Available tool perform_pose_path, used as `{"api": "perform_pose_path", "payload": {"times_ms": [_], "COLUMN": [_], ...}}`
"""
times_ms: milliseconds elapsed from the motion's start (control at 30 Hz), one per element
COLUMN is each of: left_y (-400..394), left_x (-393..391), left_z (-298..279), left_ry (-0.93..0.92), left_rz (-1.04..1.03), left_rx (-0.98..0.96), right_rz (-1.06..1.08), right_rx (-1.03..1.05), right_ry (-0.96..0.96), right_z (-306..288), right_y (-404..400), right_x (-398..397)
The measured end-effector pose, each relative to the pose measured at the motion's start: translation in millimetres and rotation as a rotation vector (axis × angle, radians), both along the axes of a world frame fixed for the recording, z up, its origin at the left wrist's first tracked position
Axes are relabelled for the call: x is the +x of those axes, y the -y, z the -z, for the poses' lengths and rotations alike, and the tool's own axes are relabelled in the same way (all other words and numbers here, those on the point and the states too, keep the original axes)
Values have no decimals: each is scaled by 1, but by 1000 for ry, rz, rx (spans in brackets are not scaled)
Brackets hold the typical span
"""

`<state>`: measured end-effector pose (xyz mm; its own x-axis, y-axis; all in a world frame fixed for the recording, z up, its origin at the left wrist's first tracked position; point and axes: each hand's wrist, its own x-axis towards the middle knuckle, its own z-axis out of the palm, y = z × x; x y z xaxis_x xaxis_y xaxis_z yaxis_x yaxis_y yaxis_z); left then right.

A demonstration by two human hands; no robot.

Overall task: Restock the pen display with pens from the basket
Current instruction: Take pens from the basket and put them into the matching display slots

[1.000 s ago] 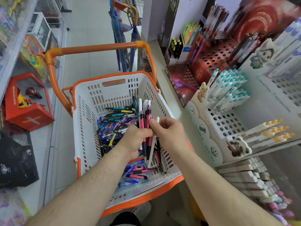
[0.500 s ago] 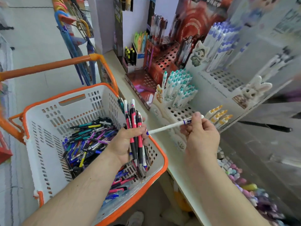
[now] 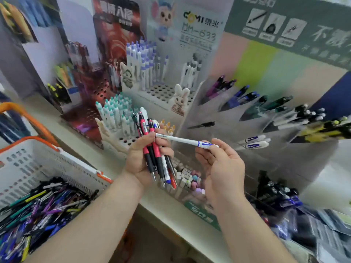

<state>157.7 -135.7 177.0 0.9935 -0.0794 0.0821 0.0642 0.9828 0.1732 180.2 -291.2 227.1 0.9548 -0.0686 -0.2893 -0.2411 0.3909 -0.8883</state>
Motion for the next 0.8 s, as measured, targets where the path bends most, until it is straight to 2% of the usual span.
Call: {"api": "perform_pose_path", "payload": {"times_ms": [67, 133, 267, 367, 467, 533, 667, 800], "left_y": [18, 36, 66, 82, 92, 98, 105, 111], "left_x": [14, 25, 34, 32, 27, 23, 15, 10], "left_z": [-10, -16, -25, -32, -35, -37, -38, -37], "left_ry": [-5, -37, -75, -77, -80, -71, -48, -31], "left_rz": [38, 30, 10, -8, -24, -28, -24, -5], "left_rx": [20, 83, 243, 344, 443, 503, 596, 632], "right_rz": [70, 176, 363, 348, 206, 95, -137, -244], "right_rx": [17, -61, -412, -695, -963, -1068, -1320, -1452], "right_ry": [84, 223, 588, 716, 743, 756, 586, 532], "right_z": [-12, -25, -43, -40, -32, -28, -28, -32], "right_y": [24, 53, 106, 129, 130, 125, 116, 117], "right_x": [4, 8, 22, 39, 56, 64, 66, 67]}}
